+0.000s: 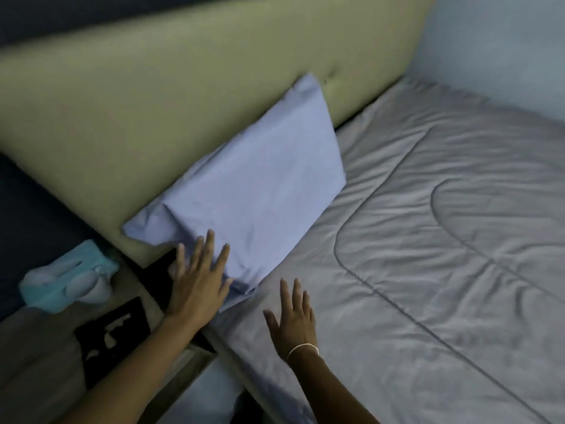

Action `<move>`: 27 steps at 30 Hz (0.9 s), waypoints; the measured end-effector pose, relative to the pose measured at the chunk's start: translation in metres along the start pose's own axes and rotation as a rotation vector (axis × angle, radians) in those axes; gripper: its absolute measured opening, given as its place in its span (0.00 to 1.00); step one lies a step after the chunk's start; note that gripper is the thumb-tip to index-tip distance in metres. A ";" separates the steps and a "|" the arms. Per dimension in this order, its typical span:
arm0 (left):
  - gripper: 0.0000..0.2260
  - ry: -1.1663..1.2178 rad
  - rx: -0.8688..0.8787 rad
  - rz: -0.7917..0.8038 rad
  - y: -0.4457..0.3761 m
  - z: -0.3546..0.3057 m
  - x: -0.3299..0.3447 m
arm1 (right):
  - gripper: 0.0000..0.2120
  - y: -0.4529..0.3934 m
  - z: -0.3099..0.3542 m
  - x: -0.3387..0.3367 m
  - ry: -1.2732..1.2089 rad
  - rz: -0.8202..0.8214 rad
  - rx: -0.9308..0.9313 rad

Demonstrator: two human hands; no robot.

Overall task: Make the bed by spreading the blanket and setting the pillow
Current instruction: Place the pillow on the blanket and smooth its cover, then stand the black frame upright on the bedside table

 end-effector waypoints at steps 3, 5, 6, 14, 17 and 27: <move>0.29 0.066 0.003 0.064 0.026 -0.040 -0.032 | 0.33 0.044 -0.014 -0.052 0.038 -0.035 0.037; 0.27 0.116 0.025 0.070 0.044 -0.064 -0.057 | 0.33 0.075 -0.024 -0.085 0.045 -0.062 0.077; 0.25 0.146 0.034 0.059 0.052 -0.074 -0.068 | 0.33 0.089 -0.030 -0.099 0.054 -0.076 0.094; 0.22 0.223 0.032 -0.059 0.085 -0.122 -0.139 | 0.33 0.162 -0.071 -0.176 0.111 -0.183 0.158; 0.21 0.244 0.024 -0.066 0.090 -0.131 -0.151 | 0.33 0.176 -0.075 -0.190 0.109 -0.195 0.163; 0.19 0.339 -0.077 -0.115 0.108 -0.085 -0.156 | 0.31 0.166 -0.050 -0.211 0.201 -0.207 0.076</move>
Point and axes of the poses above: each hand's wrist, its own y-axis away from the middle knuckle, its own x-axis out of the palm, z = x × y, the point moved 4 cm from there along -y, towards the middle knuckle, and after that the axes turned 10 degrees about z, right-handed, at the moved point
